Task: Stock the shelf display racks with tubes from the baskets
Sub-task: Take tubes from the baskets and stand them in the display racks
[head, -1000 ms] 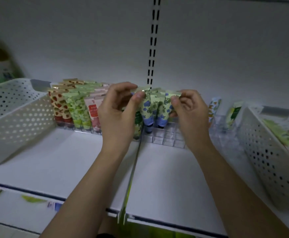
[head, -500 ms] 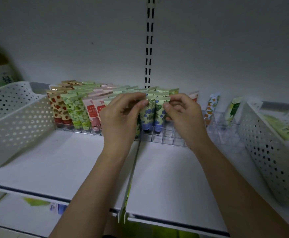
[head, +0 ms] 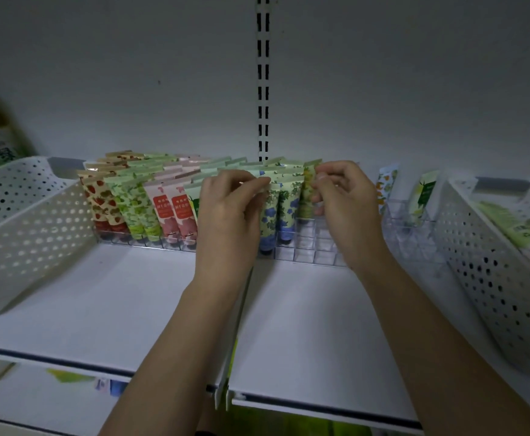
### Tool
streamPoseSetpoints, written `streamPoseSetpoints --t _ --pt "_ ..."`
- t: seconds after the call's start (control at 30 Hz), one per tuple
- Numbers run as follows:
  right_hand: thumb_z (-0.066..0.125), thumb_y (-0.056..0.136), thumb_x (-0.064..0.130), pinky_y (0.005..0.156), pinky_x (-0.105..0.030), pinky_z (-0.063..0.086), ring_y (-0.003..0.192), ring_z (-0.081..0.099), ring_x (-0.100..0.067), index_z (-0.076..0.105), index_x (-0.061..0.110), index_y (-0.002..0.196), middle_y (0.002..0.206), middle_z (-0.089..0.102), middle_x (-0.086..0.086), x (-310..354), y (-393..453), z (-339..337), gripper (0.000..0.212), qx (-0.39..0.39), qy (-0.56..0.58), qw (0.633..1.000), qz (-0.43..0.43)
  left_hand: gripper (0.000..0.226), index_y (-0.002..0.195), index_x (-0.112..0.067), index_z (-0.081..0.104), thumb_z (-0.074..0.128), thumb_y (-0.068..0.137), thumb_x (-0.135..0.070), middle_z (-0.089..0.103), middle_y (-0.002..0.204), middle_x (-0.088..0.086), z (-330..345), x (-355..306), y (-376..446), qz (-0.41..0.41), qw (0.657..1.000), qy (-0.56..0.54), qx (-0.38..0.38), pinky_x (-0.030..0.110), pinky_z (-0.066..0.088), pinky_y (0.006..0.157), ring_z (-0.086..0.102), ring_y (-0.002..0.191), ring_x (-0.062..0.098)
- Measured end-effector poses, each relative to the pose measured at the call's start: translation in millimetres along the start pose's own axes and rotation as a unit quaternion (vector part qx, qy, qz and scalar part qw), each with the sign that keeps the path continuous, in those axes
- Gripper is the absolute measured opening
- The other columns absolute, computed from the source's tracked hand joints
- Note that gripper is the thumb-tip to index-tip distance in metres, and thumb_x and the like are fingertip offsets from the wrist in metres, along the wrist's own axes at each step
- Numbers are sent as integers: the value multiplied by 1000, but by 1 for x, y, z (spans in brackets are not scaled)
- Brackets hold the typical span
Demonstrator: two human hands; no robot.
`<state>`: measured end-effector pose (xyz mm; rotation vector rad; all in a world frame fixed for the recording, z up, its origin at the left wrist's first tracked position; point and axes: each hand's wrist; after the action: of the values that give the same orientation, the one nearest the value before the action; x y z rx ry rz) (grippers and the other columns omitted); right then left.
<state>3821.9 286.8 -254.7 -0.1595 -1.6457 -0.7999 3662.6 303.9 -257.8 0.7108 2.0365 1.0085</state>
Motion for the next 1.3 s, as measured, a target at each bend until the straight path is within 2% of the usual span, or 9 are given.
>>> streamPoseSetpoints --t 0.13,0.3,0.37,0.43,0.57,0.7,0.97,1.13,1.3 --pt "54 94 11 65 -27 46 80 60 -19 62 27 90 96 66 -8 9 -2 -3 18 -1 -14 1000 7 24 112 -7 71 66 89 -7 63 106 11 -1 -5 -1 -3 1000 15 -2 20 31 86 50 101 29" --pt "50 95 7 61 -31 45 70 57 -18 59 23 89 89 65 -9 41 -5 -17 19 -8 -25 1000 5 23 113 -12 71 63 91 -15 64 110 8 -6 -28 12 32 999 7 -10 37 40 89 51 107 30" --pt "51 95 8 62 -32 48 72 59 -21 60 24 87 90 65 -9 61 -5 -28 20 10 -44 999 -7 25 114 -16 70 62 91 -18 63 111 6 -5 -45 23 35 999 -14 14 40 41 88 49 109 28" --pt "52 95 9 61 -29 51 71 61 -21 62 22 88 90 66 -9 82 -4 -47 18 33 -69 997 -17 26 117 -19 69 61 91 -21 62 112 3 -2 -65 35 34 998 -36 40 35 38 89 48 110 25" --pt "54 95 12 53 -12 44 64 60 -3 65 20 89 81 68 -1 116 -3 -101 15 31 -115 992 -38 27 118 -25 66 58 93 -26 61 113 -4 12 -110 55 39 990 -88 100 23 31 88 48 110 19" --pt "54 96 15 52 -13 46 62 59 -5 66 11 95 83 68 -5 131 -2 -165 12 -1 -179 984 -20 23 114 -28 68 60 92 -25 62 110 -10 34 -155 57 28 965 -188 180 30 42 91 53 105 10" --pt "60 91 14 61 -29 55 64 66 -13 68 17 86 80 69 -4 116 7 -281 11 -14 -374 924 75 21 108 -25 70 65 89 -18 64 105 -8 85 -202 44 34 931 -238 274 24 43 83 55 95 8" --pt "71 86 19 60 -23 52 67 65 -11 68 17 92 86 67 0 88 9 -299 6 31 -479 869 122 21 105 -20 73 65 86 -14 66 101 -5 119 -219 47 44 919 -232 315 3 36 68 56 87 7" --pt "76 82 22 74 -25 47 84 58 -15 67 18 94 92 61 3 67 15 -292 16 62 -561 819 102 19 102 -23 72 66 86 -14 67 97 -7 144 -226 50 26 908 -235 345 19 43 77 60 90 9"
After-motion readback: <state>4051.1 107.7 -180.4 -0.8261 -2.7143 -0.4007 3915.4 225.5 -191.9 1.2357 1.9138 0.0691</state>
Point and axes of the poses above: each hand's wrist, its own y-axis towards the middle knuckle, its own z-axis out of the palm, x = y × z
